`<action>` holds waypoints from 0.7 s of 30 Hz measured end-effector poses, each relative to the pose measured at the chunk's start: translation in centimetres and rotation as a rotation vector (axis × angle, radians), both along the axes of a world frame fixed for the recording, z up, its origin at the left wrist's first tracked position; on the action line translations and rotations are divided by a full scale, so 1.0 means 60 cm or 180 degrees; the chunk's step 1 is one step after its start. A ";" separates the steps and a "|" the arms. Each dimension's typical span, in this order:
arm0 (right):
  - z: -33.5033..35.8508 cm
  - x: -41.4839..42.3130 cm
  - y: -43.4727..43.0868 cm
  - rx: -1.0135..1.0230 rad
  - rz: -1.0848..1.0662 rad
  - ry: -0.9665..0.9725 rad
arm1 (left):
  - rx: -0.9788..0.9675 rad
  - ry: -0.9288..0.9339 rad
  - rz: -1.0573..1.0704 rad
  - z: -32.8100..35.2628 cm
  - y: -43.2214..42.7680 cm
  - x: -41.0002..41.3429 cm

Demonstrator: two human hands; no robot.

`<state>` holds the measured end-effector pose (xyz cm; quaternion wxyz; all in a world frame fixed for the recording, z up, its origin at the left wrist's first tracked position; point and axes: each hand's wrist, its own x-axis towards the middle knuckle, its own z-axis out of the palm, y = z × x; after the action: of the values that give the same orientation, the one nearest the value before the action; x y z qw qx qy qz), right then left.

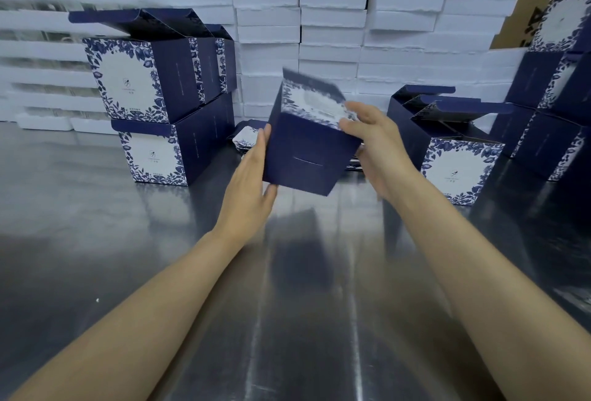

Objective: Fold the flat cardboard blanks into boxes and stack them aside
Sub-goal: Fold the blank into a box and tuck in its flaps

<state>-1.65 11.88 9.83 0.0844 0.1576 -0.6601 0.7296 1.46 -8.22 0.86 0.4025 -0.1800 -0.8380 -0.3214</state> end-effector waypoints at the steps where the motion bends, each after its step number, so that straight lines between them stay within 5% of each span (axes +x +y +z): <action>1: -0.004 -0.002 -0.001 -0.0027 0.0181 0.0190 | 0.0168 -0.0124 -0.0022 -0.001 -0.003 -0.002; 5: -0.070 -0.003 -0.014 0.0387 0.0595 0.0826 | 0.0604 -0.0893 -0.0059 -0.014 -0.010 -0.012; 9: -0.139 -0.013 -0.012 0.0951 0.0141 0.0383 | 0.0905 -0.1435 0.0565 -0.026 -0.031 -0.028; 12: -0.143 -0.031 0.005 0.0587 -0.0407 0.0276 | 0.1550 -0.1450 0.0683 -0.021 -0.038 -0.031; 17: -0.152 -0.040 0.010 0.0764 -0.0071 -0.0127 | 0.1728 -0.1282 0.0240 -0.013 -0.024 -0.026; 21: -0.151 -0.053 0.018 -0.0161 -0.1202 -0.0535 | 0.2169 -0.0855 0.0452 -0.010 -0.034 -0.024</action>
<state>-4.84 12.95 0.75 0.1683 -0.0326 -0.6642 0.7277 0.00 -10.28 0.25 0.3471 0.0668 -0.7387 -0.5739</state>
